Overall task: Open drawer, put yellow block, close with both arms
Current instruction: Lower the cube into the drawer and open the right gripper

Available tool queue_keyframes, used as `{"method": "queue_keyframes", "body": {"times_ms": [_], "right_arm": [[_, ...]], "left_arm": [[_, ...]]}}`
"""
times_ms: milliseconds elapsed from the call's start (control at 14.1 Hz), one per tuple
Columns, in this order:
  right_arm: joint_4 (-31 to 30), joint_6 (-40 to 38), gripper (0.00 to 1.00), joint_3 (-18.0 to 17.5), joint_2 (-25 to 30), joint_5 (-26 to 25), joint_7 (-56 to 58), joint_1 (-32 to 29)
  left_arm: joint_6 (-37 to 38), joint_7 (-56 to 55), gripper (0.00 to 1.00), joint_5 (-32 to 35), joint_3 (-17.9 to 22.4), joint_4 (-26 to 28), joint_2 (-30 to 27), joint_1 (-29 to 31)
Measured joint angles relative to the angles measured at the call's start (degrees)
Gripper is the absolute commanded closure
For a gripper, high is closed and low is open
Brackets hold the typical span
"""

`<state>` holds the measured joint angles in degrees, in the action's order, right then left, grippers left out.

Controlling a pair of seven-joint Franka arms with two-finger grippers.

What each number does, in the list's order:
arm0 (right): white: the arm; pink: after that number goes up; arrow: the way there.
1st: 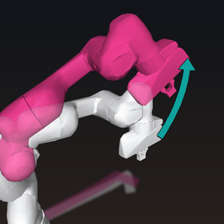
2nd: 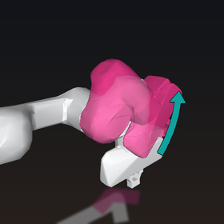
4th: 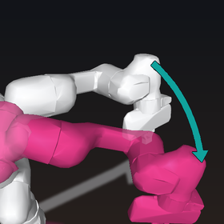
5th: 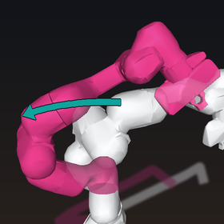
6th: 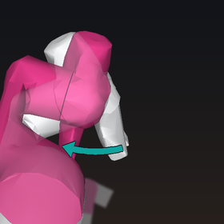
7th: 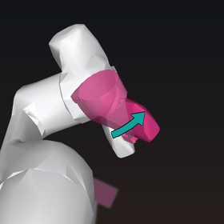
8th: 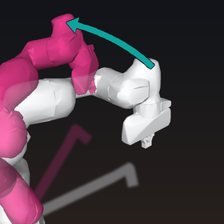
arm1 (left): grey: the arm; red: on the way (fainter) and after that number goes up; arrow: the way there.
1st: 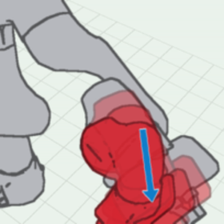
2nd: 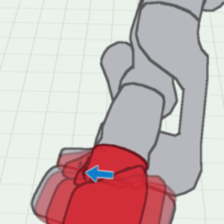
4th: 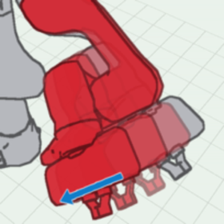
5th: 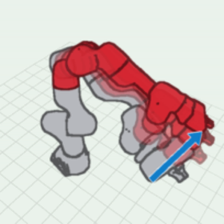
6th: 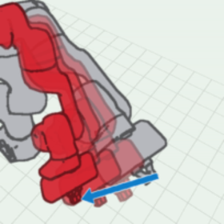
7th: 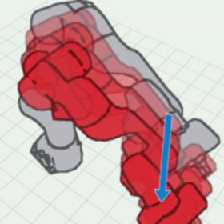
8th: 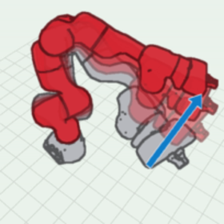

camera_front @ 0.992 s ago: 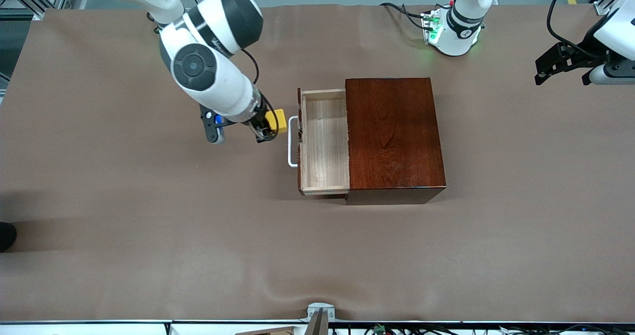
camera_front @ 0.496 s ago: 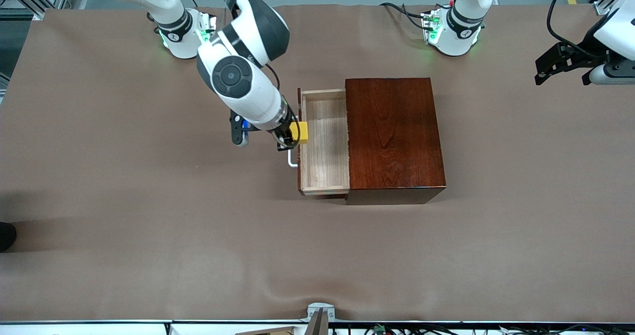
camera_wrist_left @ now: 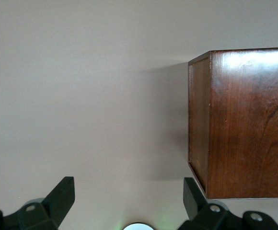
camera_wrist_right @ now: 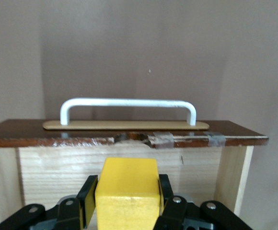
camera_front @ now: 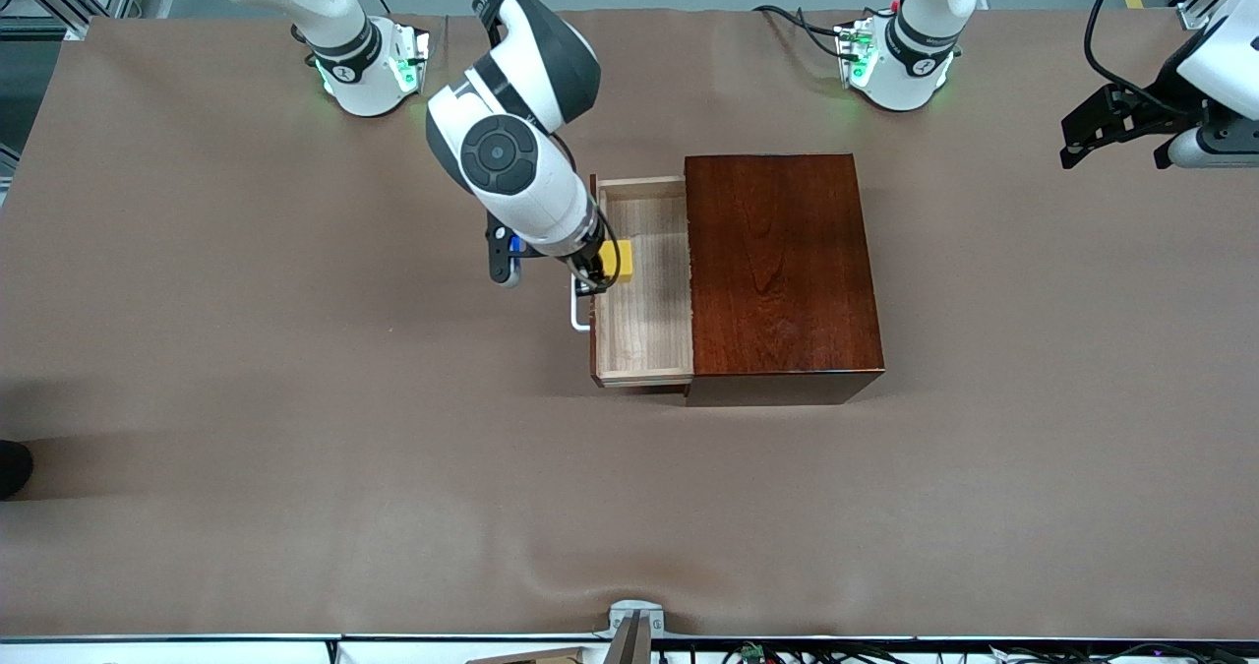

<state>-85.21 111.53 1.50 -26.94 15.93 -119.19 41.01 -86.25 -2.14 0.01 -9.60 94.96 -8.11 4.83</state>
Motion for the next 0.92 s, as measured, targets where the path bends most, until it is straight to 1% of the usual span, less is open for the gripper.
{"method": "queue_keyframes", "body": {"times_ms": [283,496,779,921], "right_arm": [[-0.37,2.14,1.0,0.01,-0.99,0.28,-0.1,1.34],[-2.3,6.29,1.0,0.01,-1.77,0.28,-0.1,2.63],[-3.85,8.56,1.0,0.03,-2.31,0.28,-0.11,3.61],[-5.5,11.23,1.0,0.02,-2.42,0.28,-0.11,4.5]], "left_arm": [[0.07,0.0,0.0,0.0,0.0,0.01,0.0,0.0],[0.13,0.0,0.0,0.0,0.0,0.05,0.0,0.0],[0.19,0.0,0.0,0.0,0.0,0.23,0.03,0.0],[0.19,0.0,0.0,0.0,0.0,0.27,0.05,0.0]]}}
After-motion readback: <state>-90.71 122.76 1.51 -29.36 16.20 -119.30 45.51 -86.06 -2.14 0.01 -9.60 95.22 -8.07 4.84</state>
